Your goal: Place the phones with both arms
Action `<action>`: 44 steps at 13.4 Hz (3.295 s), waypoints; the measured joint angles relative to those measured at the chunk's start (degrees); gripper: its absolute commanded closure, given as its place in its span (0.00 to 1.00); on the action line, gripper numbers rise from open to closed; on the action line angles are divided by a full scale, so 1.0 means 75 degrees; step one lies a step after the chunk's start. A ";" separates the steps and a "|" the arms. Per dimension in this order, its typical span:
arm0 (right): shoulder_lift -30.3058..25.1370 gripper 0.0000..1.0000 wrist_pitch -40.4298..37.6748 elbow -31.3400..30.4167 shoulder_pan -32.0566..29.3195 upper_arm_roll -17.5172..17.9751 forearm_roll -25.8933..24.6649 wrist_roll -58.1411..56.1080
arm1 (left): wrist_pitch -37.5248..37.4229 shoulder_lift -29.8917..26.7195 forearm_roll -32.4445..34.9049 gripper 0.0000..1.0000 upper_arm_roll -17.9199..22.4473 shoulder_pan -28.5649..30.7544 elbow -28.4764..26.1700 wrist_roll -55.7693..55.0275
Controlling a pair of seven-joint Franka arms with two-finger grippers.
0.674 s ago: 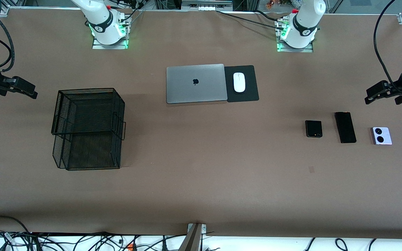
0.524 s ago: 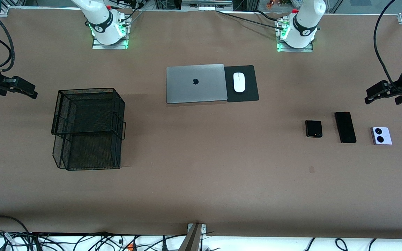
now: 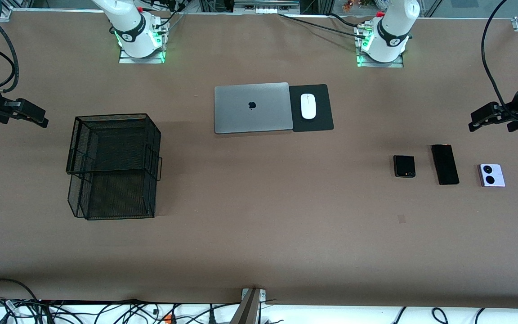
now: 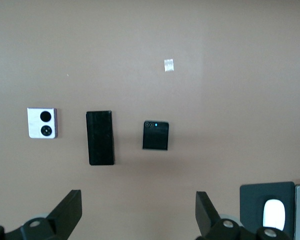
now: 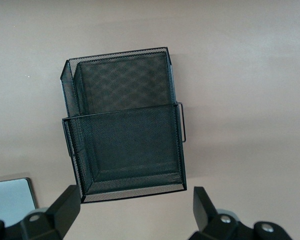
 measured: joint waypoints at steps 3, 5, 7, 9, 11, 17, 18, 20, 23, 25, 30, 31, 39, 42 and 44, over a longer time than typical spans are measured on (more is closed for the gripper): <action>0.0000 0.00 0.0000 0.0000 0.0000 0.0000 0.0000 0.0000 | -0.0227 0.0084 0.0001 0.00 -0.0005 -0.0038 0.0000 0.0000; 0.0000 0.00 0.0000 0.0000 0.0000 0.0000 0.0000 0.0000 | -0.0328 0.0155 0.0008 0.00 -0.0005 -0.0058 -0.0001 0.0091; 0.0000 0.00 0.0000 0.0000 0.0000 0.0000 0.0000 0.0000 | -0.0332 0.0271 0.0023 0.00 0.0006 -0.0047 -0.0004 0.0291; 0.0000 0.00 0.0000 0.0000 0.0000 0.0000 0.0000 0.0000 | -0.0328 0.0446 0.0034 0.00 0.0022 -0.0034 -0.0028 0.0316; 0.0000 0.00 0.0000 0.0000 0.0000 0.0001 0.0000 0.0000 | -0.0178 0.0708 0.0036 0.00 0.0026 -0.0033 -0.0063 0.0316; 0.0000 0.00 0.0000 0.0000 0.0000 0.0002 0.0000 0.0000 | 0.2431 0.1108 0.0037 0.00 0.0022 -0.0034 -0.1700 0.0318; 0.0000 0.00 0.0000 0.0000 0.0000 0.0002 0.0000 0.0000 | 0.2932 0.1127 0.0037 0.00 0.0013 -0.0039 -0.2061 0.0318; 0.0000 0.00 0.0000 0.0000 0.0000 0.0002 0.0000 0.0000 | 0.3896 0.1199 0.0037 0.00 -0.0008 -0.0068 -0.2734 0.0320; 0.0000 0.00 0.0000 0.0000 0.0000 0.0002 0.0000 0.0000 | 0.5618 0.1611 0.0037 0.00 -0.0025 -0.0088 -0.3675 0.0321; 0.0000 0.00 0.0000 0.0000 0.0000 0.0003 0.0000 0.0000 | 0.6397 0.2081 0.0037 0.00 -0.0026 -0.0089 -0.3962 0.0329; 0.0000 0.00 0.0001 0.0000 0.0000 0.0003 0.0000 0.0000 | 0.7305 0.2726 0.0037 0.00 -0.0026 -0.0088 -0.4198 0.0347; 0.0000 0.00 0.0001 0.0000 0.0000 0.0003 0.0000 0.0000 | 0.7419 0.2791 0.0037 0.00 -0.0026 -0.0088 -0.4256 0.0356; 0.0000 0.00 0.0001 0.0000 0.0000 0.0003 0.0000 0.0000 | 0.7859 0.3181 0.0037 0.20 -0.0047 -0.0089 -0.4406 0.0433; 0.0000 0.00 0.0001 0.0000 0.0000 0.0003 0.0000 0.0000 | 0.7907 0.3171 0.0037 0.59 -0.0070 -0.0089 -0.4406 0.0449; 0.0000 0.00 0.0002 0.0000 0.0000 0.0004 0.0000 0.0000 | 0.7915 0.3172 0.0037 0.61 -0.0069 -0.0085 -0.4407 0.0448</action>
